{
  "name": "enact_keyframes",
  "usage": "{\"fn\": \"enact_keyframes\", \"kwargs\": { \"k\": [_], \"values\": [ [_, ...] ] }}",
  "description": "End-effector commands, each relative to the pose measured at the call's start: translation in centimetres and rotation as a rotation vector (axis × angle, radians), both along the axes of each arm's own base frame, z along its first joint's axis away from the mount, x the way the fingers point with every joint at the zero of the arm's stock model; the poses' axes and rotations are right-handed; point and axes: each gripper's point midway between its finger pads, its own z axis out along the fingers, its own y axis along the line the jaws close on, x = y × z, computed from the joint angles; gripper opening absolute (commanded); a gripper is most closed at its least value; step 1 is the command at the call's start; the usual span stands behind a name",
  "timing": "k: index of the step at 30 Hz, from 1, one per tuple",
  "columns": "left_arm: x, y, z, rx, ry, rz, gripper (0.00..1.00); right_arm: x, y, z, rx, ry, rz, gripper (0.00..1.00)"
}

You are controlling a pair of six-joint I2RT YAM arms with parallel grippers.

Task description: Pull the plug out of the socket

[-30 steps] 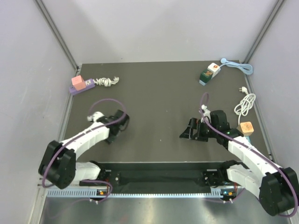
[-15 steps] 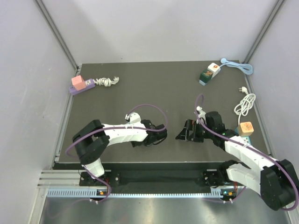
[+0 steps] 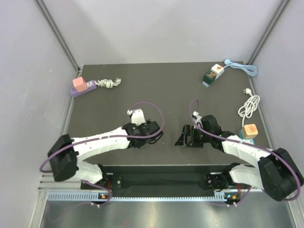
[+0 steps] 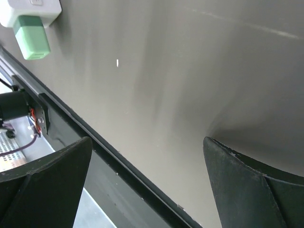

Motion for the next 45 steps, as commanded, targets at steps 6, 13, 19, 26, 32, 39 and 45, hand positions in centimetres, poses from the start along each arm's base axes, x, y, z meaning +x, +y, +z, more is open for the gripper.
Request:
{"fn": "enact_keyframes", "kwargs": {
  "k": [6, 13, 19, 26, 32, 39, 45],
  "values": [
    [1.6, 1.8, 3.9, -0.185, -0.002, -0.111, 0.8, 1.7, 4.7, 2.2, 0.081, -0.08, 0.048, 1.0],
    [4.0, 5.4, 6.3, -0.163, -0.038, 0.01, 0.87, 1.2, 7.3, 2.2, 0.077, -0.072, 0.084, 1.0],
    [4.8, 6.7, 4.0, -0.288, 0.102, 0.13, 0.91, 0.4, 8.5, 1.8, 0.061, -0.063, 0.119, 1.0],
    [6.6, 7.5, 2.9, -0.422, 0.167, 0.154, 0.94, -0.5, 11.0, 2.0, 0.067, -0.069, 0.195, 1.0],
    [7.5, 7.6, 2.1, -0.521, 0.244, 0.133, 0.93, -1.2, 12.6, 1.8, 0.075, -0.054, 0.238, 1.0],
    [6.5, 6.5, -0.2, -0.598, 0.441, 0.141, 0.88, -0.8, 13.8, 1.8, 0.067, -0.057, 0.247, 1.0],
    [7.0, 6.7, -0.6, -0.592, 0.445, 0.184, 0.83, -0.9, 14.5, 1.7, 0.064, -0.06, 0.259, 1.0]
  ]
}}
